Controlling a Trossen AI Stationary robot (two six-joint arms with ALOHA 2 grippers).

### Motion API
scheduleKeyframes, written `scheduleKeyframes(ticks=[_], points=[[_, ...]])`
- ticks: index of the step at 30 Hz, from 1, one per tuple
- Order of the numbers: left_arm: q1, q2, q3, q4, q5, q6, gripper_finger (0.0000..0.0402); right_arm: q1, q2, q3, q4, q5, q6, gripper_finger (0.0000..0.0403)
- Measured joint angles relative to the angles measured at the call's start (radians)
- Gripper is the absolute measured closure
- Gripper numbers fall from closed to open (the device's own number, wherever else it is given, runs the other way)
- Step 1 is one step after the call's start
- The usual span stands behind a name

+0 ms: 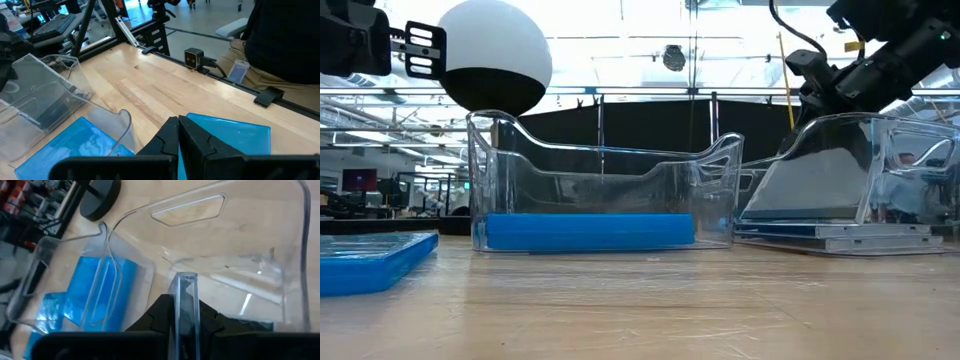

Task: Pick & place jewel cases by type
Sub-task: Put the black CD case into the right transparent bin

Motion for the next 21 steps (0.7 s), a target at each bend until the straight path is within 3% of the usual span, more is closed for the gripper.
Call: scheduleKeyframes(ticks=[7,14,21], points=[[0.000,0.000,0.000,0.001,-0.001,-0.022,0.0382,0.001,0.000,-0.003,-0.010,-0.005,-0.074,0.0331],[0.000,0.000,0.000,0.002,-0.002,-0.047,0.0382,0.002,0.002,-0.005,-0.017,-0.048,-0.168,0.0255],[0.000,0.000,0.001,0.014,-0.114,-0.080,0.0382,0.002,0.000,-0.005,-0.006,-0.087,-0.279,0.0183]])
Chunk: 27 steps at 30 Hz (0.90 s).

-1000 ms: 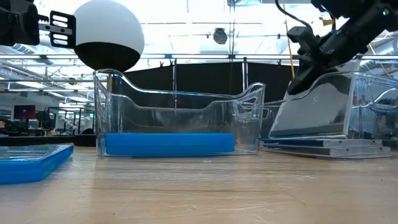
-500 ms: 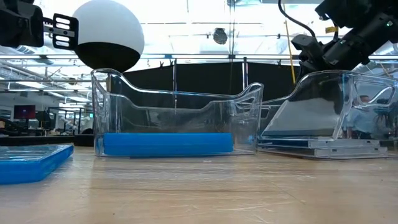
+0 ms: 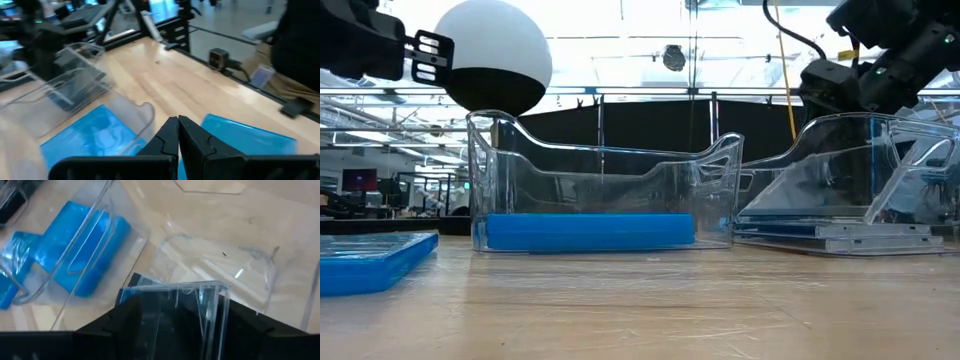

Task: Pick & place jewel cases by type
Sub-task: Put the black CD case into the right transparent bin

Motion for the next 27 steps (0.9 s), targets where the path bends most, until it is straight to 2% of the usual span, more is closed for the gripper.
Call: scheduleKeyframes(ticks=[4,9,14,21,27], points=[[0.000,0.000,0.000,0.008,-0.054,-0.007,0.0382,0.000,-0.007,0.000,0.047,0.000,-0.086,0.0171],[0.000,0.000,0.000,0.009,-0.077,-0.056,0.0382,0.000,-0.042,0.000,0.092,0.002,-0.205,0.0176],[0.000,0.003,0.000,0.022,-0.079,-0.144,0.0382,0.001,-0.071,0.000,0.068,0.000,-0.205,0.0183],[0.000,0.004,0.000,0.026,-0.127,-0.193,0.0382,0.034,-0.067,0.000,-0.049,-0.026,-0.100,0.0183],[0.000,0.004,0.000,0.026,-0.130,-0.205,0.0382,0.047,-0.076,0.002,-0.031,-0.026,-0.196,0.0171]])
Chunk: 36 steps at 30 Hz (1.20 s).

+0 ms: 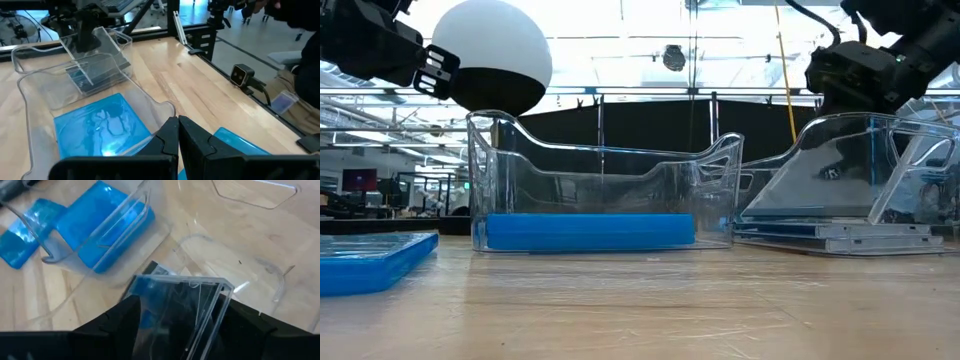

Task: Pick & place jewel cases by type
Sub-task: Put the black CD case into the right transparent bin, then adjust the bins

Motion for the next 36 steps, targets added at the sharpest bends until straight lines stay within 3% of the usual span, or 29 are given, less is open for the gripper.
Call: scheduleKeyframes(ticks=[12,22,30,36], points=[[0.000,0.000,0.000,-0.002,0.000,-0.013,0.0382,-0.001,-0.010,0.000,-0.103,-0.075,-0.083,0.0138],[0.000,0.000,0.000,-0.003,0.000,0.009,0.0382,-0.001,-0.020,0.000,-0.141,-0.010,-0.324,0.0135],[0.000,0.000,0.000,-0.003,-0.033,0.011,0.0382,-0.001,-0.020,0.000,-0.161,0.139,-0.464,0.0135],[0.000,0.000,0.000,-0.003,-0.052,0.004,0.0382,-0.001,-0.019,0.000,-0.162,0.124,-0.515,0.0135]])
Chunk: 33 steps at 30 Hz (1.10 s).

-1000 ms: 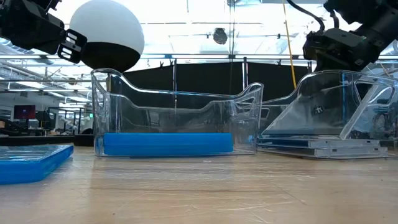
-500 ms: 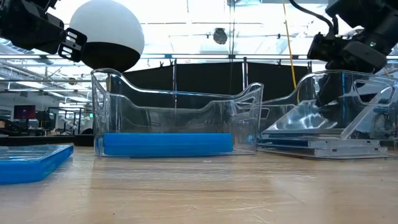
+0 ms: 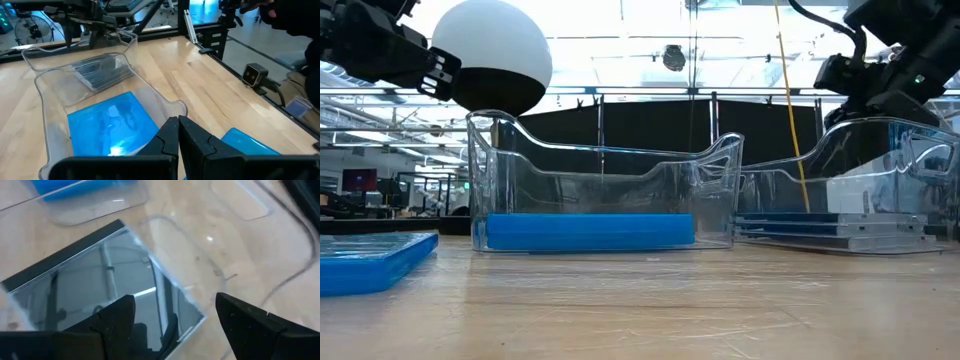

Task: Pick & place jewel cases by type
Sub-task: Adjust the bins

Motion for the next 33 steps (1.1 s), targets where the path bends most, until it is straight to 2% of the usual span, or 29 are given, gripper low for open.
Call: scheduleKeyframes(ticks=[5,11,16,18,21,23,28,33], points=[[0.000,0.000,0.000,0.000,0.000,-0.001,0.0382,0.000,0.000,0.000,0.001,-0.035,-0.024,0.0135],[0.000,0.000,0.000,0.000,0.000,-0.003,0.0382,0.000,0.000,0.000,0.078,0.099,-0.204,0.0135],[0.000,0.000,0.000,0.001,0.000,-0.011,0.0382,0.000,0.000,0.039,0.211,0.115,-0.387,0.0135],[0.000,0.000,0.000,0.001,0.000,-0.015,0.0382,0.000,0.000,0.084,0.214,0.110,-0.412,0.0135],[0.000,0.000,0.000,0.001,0.000,-0.015,0.0382,0.000,0.007,0.213,0.098,-0.036,-0.412,0.0138],[0.000,0.000,0.000,-0.001,0.000,-0.022,0.0382,0.026,0.042,0.306,-0.002,-0.098,-0.410,0.0143],[0.000,0.000,0.000,-0.038,0.000,-0.033,0.0382,0.188,0.202,0.496,-0.214,-0.104,-0.395,0.0155],[0.000,0.000,-0.001,-0.051,0.000,-0.034,0.0382,0.295,0.376,0.602,-0.413,-0.152,-0.303,0.0160]])
